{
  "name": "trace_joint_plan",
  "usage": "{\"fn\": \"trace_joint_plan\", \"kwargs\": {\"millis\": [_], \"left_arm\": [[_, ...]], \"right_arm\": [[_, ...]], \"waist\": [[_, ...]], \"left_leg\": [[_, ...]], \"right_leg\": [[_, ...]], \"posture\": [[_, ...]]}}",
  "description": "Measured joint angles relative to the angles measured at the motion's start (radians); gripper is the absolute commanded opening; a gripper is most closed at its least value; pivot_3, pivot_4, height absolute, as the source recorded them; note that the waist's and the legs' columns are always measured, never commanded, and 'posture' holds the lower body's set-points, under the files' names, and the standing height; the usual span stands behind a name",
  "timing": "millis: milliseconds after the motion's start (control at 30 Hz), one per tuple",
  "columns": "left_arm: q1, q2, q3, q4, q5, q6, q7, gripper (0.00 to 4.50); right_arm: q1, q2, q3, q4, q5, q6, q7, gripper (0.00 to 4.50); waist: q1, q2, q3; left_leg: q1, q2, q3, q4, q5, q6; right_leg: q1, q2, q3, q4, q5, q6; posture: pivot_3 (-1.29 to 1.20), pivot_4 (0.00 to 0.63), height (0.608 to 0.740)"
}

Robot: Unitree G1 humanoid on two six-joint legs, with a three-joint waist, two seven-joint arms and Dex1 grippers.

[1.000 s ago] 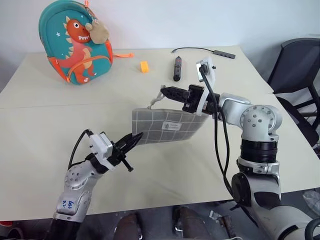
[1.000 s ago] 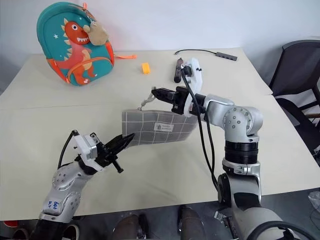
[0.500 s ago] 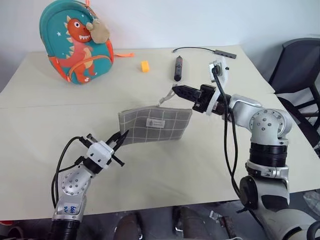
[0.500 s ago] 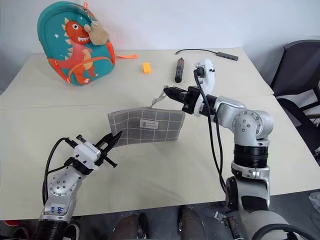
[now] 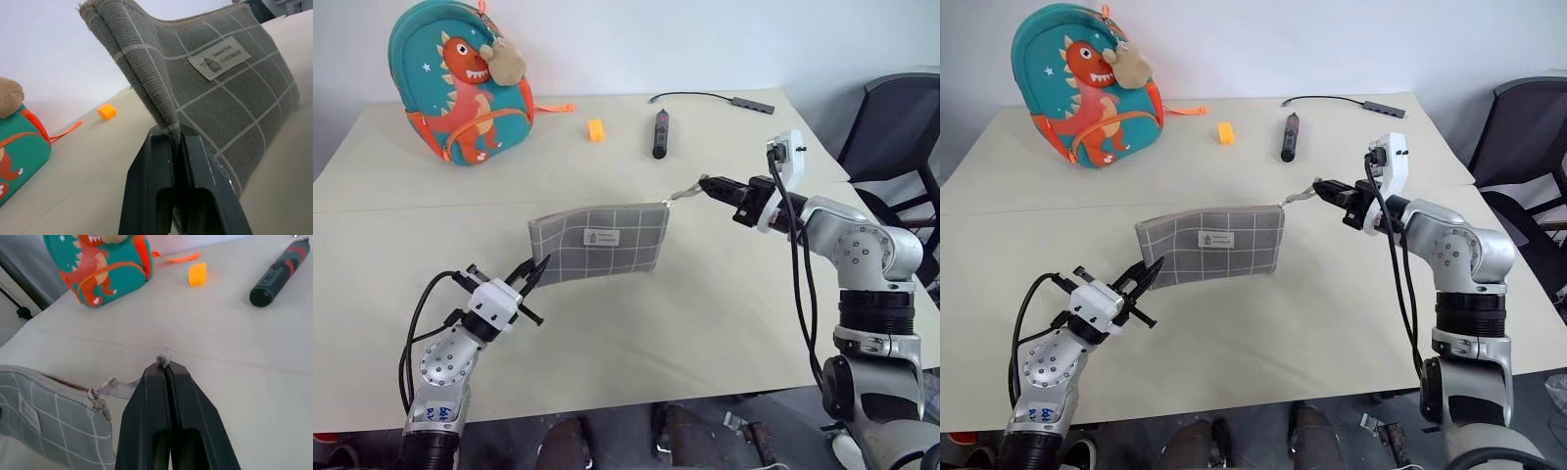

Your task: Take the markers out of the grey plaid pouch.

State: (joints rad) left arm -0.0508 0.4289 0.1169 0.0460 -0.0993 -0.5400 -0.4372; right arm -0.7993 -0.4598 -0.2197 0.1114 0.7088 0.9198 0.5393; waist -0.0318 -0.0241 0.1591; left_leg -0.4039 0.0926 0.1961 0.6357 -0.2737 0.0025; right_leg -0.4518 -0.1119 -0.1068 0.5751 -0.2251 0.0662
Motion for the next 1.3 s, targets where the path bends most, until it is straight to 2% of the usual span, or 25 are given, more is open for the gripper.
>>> {"fn": "trace_joint_plan", "kwargs": {"millis": [200, 300, 500, 633, 733, 967, 1200, 1300], "left_arm": [[-0.063, 0.012, -0.007, -0.038, 0.030, -0.010, -0.001, 0.00], [-0.044, 0.014, -0.041, -0.040, 0.082, -0.030, -0.002, 0.00], [0.017, -0.002, -0.115, -0.035, 0.109, -0.060, -0.013, 0.00], [0.017, -0.003, -0.121, -0.033, 0.104, -0.062, -0.014, 0.00], [0.017, 0.001, -0.120, -0.033, 0.101, -0.062, -0.014, 0.00], [0.015, 0.003, -0.116, -0.032, 0.090, -0.062, -0.013, 0.00], [0.014, 0.003, -0.117, -0.031, 0.089, -0.061, -0.013, 0.00], [0.015, 0.003, -0.117, -0.031, 0.088, -0.061, -0.013, 0.00]], "right_arm": [[-0.079, 0.033, -0.033, 0.008, 0.009, -0.086, -0.014, 0.03], [-0.015, 0.035, -0.035, -0.010, 0.013, -0.100, 0.007, 0.03], [0.166, -0.021, 0.064, -0.130, -0.008, -0.081, 0.082, 0.03], [0.187, -0.051, 0.075, -0.174, -0.026, -0.089, 0.099, 0.03], [0.184, -0.059, 0.057, -0.179, -0.024, -0.087, 0.099, 0.60], [0.140, -0.056, 0.014, -0.145, -0.001, -0.084, 0.084, 2.86], [0.005, -0.058, -0.109, -0.099, 0.094, -0.076, 0.066, 2.86], [0.012, -0.098, -0.079, -0.135, 0.112, -0.053, 0.127, 2.86]], "waist": [[0.003, -0.001, -0.001], [0.005, -0.001, -0.001], [0.004, -0.001, -0.001], [0.004, 0.000, 0.000], [0.003, 0.000, 0.000], [0.004, 0.001, 0.000], [0.003, 0.001, 0.000], [0.004, 0.001, 0.000]], "left_leg": [[0.000, 0.000, 0.004, 0.000, 0.000, -0.001], [-0.001, -0.001, 0.005, -0.001, -0.001, 0.000], [0.000, -0.002, 0.005, 0.000, -0.003, 0.003], [0.001, 0.000, 0.004, 0.001, -0.001, 0.002], [0.001, 0.003, 0.005, 0.001, -0.001, 0.002], [0.000, 0.003, 0.007, 0.001, -0.001, 0.001], [0.000, 0.003, 0.007, 0.001, -0.001, 0.001], [0.001, 0.004, 0.007, 0.001, -0.001, 0.001]], "right_leg": [[0.000, 0.000, 0.000, 0.000, 0.000, -0.001], [0.000, 0.000, -0.001, -0.002, 0.000, -0.001], [0.000, -0.003, -0.001, -0.002, 0.001, 0.000], [0.000, -0.002, 0.000, -0.003, -0.001, -0.007], [0.001, 0.001, 0.000, -0.007, -0.002, -0.013], [-0.001, 0.002, 0.001, -0.006, -0.001, -0.011], [-0.001, 0.002, 0.001, -0.005, 0.001, -0.009], [-0.001, 0.002, 0.001, -0.005, 0.001, -0.009]], "posture": [[0.00, 0.150, 0.740], [0.00, 0.150, 0.740], [0.00, 0.150, 0.740], [0.00, 0.150, 0.740], [0.00, 0.150, 0.740], [0.00, 0.150, 0.740], [0.00, 0.150, 0.740], [0.00, 0.150, 0.740]]}}
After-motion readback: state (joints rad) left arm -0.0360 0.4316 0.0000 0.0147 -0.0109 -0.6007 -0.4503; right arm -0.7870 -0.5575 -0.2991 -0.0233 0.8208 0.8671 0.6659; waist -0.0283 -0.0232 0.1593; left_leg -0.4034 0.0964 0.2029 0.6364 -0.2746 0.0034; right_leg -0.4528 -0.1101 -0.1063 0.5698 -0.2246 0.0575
